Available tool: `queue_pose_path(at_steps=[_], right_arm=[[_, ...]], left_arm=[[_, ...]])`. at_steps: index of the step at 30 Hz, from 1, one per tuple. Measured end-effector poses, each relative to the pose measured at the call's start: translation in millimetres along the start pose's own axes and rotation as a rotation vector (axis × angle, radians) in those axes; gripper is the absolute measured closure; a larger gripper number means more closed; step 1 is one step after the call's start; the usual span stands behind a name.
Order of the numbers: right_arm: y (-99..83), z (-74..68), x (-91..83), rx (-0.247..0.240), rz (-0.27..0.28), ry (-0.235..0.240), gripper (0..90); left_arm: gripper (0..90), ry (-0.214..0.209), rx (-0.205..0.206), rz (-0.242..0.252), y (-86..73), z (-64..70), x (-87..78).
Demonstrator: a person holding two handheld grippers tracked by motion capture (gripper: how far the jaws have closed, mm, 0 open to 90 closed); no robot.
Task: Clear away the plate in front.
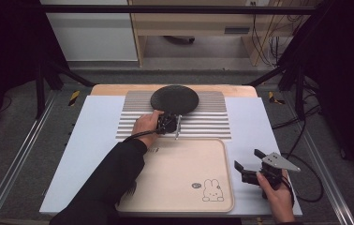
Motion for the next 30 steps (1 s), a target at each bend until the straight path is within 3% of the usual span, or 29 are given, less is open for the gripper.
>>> queue_pose_path(at_steps=[2, 4, 14, 22, 30], right_arm=[[0.2, 0.1, -0.2, -0.001, 0.002, 0.000, 5.9], [0.3, 0.3, -0.3, -0.001, 0.003, 0.000, 5.9], [1.5, -0.4, -1.4, -0.001, 0.012, 0.002, 5.9], [2.2, -0.5, -2.2, -0.006, 0.015, 0.004, 5.9], [2.7, -2.1, -1.7, -0.010, 0.017, 0.012, 5.9]], left_arm=[[87.8, -0.011, -0.038, 0.012, 2.5, -3.2, -4.2], [87.6, -0.015, -0.051, 0.023, 4.4, -5.6, -8.1], [86.7, -0.006, -0.030, 0.064, 3.6, -4.9, -36.1], [86.6, 0.003, -0.021, 0.111, -2.1, -7.5, -77.9], [86.3, 0.018, 0.032, 0.169, -5.6, 7.0, -128.7]])
Point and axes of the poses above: each handheld gripper's, and its own axes: x roughly forward along the jaws, y roughly out of its top, z roughly to its right, the point moved 3 cm from there along x, roughly forward along the jaws, and after that the axes turned 5 degrees about -x, right-handed, at the moved point
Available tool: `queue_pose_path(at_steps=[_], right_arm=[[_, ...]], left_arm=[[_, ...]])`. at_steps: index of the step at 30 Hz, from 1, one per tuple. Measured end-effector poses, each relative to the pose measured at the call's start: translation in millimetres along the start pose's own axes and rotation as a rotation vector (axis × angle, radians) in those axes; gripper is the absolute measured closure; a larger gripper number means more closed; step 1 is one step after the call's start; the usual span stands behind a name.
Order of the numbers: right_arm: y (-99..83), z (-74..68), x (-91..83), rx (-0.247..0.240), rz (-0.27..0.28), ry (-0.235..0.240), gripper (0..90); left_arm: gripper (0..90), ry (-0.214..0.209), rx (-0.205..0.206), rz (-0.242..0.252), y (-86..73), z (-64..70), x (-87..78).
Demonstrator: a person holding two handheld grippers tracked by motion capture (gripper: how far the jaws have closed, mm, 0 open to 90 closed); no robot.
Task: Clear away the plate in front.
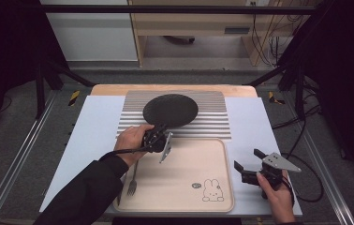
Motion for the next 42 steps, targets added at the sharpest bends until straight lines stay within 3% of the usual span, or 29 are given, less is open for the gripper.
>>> queue_pose_path(at_steps=[8, 16, 33, 42], right_arm=[[-0.1, -0.9, -0.5, 0.004, -0.003, -0.003, 5.9], [-1.2, -0.6, 0.6, 0.000, -0.012, -0.007, 5.9], [-0.5, -1.1, -0.1, -0.001, -0.006, -0.009, 5.9], [-0.8, -1.3, 0.1, -0.002, -0.009, -0.009, 5.9]], left_arm=[[86.3, 0.013, 0.026, 0.071, 4.2, 15.8, -45.2], [85.9, 0.010, 0.091, 0.115, 10.6, 32.9, -70.9], [85.5, -0.052, 0.123, 0.160, 23.9, 67.7, -93.1], [85.3, -0.052, 0.135, 0.193, 28.1, 80.9, -106.9]])
Point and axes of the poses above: each handheld gripper's, and its own axes: x roughly forward along the jaws, y roughly out of its top, z roughly to its right, the point moved 3 cm from there along x, roughly forward along the jaws, and after that the axes turned 5 degrees about -x, right-handed, at the moved point
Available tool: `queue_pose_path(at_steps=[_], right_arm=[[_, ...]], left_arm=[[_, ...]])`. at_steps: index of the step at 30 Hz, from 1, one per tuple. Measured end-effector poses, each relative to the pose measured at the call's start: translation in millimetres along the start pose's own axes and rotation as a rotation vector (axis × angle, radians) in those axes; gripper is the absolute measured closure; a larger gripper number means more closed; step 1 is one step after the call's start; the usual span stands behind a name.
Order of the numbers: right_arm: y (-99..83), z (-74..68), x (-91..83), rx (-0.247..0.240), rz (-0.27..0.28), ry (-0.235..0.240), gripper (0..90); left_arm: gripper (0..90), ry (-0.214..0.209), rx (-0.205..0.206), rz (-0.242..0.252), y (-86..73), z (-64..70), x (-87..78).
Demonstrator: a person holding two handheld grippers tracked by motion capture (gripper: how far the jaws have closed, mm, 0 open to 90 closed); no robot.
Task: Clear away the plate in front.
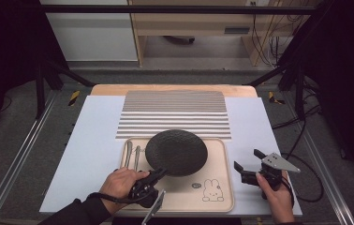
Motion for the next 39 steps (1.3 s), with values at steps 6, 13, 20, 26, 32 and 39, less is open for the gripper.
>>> queue_pose_path(at_steps=[6, 13, 20, 26, 32, 39], right_arm=[[-0.8, 1.9, 0.4, 0.005, -0.003, -0.007, 5.9], [-0.5, 0.7, 0.6, 0.002, -0.004, -0.004, 5.9], [-1.0, 0.8, 1.3, -0.001, -0.009, -0.006, 5.9], [-1.0, 0.9, 0.8, 0.000, -0.009, -0.006, 5.9], [-1.3, -0.1, 2.2, -0.005, -0.015, -0.005, 5.9], [-1.6, 0.3, 2.0, -0.004, -0.015, -0.006, 5.9]], left_arm=[[85.1, 0.001, -0.001, 0.012, 5.0, 7.0, -8.9], [85.2, 0.006, 0.019, 0.022, 10.1, 14.3, -14.2], [85.0, -0.011, 0.031, 0.028, 12.7, 21.2, -15.2], [84.7, -0.033, 0.024, 0.022, 10.6, 26.8, -13.7], [84.7, -0.029, 0.016, 0.023, 9.3, 28.2, -12.3], [86.5, -0.077, -0.021, 0.038, -5.2, 31.5, -10.4]])
Point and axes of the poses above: each handheld gripper's, and its own axes: x roughly forward along the jaws, y roughly out of its top, z roughly to its right, the point moved 3 cm from there along x, roughly forward along the jaws, and after that the axes turned 5 degrees about -x, right-handed, at the moved point
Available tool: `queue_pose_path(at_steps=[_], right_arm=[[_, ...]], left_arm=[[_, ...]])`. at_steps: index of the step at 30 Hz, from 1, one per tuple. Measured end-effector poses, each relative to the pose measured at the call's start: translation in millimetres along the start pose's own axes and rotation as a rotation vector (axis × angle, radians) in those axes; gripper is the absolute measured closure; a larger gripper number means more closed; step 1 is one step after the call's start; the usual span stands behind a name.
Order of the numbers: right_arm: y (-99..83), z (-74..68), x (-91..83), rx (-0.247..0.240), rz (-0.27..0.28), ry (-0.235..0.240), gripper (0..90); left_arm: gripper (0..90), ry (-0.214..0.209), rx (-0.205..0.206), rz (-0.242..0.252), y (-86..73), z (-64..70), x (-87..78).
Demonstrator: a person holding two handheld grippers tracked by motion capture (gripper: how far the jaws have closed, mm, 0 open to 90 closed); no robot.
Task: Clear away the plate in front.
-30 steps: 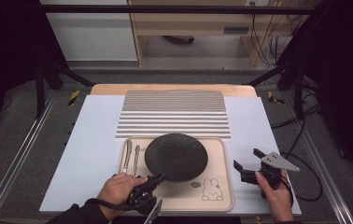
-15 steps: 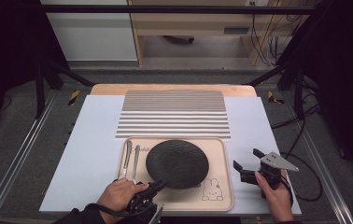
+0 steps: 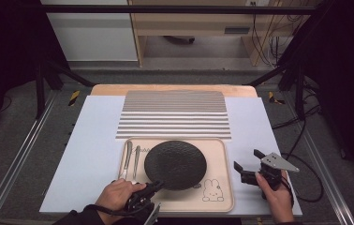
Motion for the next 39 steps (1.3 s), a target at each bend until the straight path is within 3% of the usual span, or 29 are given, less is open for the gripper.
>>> queue_pose_path(at_steps=[4, 10, 12, 20, 26, 39], right_arm=[[0.0, -0.1, 0.3, -0.001, -0.002, 0.001, 5.9], [-0.5, -0.5, 0.7, -0.001, -0.007, 0.000, 5.9], [-0.4, -0.5, 0.6, -0.002, -0.006, 0.001, 5.9], [-0.4, -0.4, 0.5, -0.003, -0.006, 0.000, 5.7], [-0.5, -0.6, 0.7, -0.001, -0.008, 0.002, 5.7], [-1.0, -0.4, 0.7, -0.003, -0.012, 0.001, 5.7]], left_arm=[[85.9, -0.044, -0.009, 0.004, -6.3, -0.1, -0.2], [82.4, -0.089, -0.071, 0.001, -14.2, -1.4, 0.1], [80.9, -0.111, -0.069, -0.015, -15.9, 0.1, 0.6], [78.7, -0.146, -0.096, -0.009, -12.7, 4.5, 3.9], [77.2, -0.176, -0.093, -0.013, -11.9, 5.5, 6.3], [75.2, -0.192, -0.150, -0.008, -13.9, 8.0, 6.8]])
Point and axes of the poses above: each handheld gripper's, and its own axes: x roughly forward along the jaws, y roughly out of its top, z roughly to its right, the point moved 3 cm from there along x, roughly forward along the jaws, and after that the axes turned 5 degrees about -x, right-handed, at the moved point
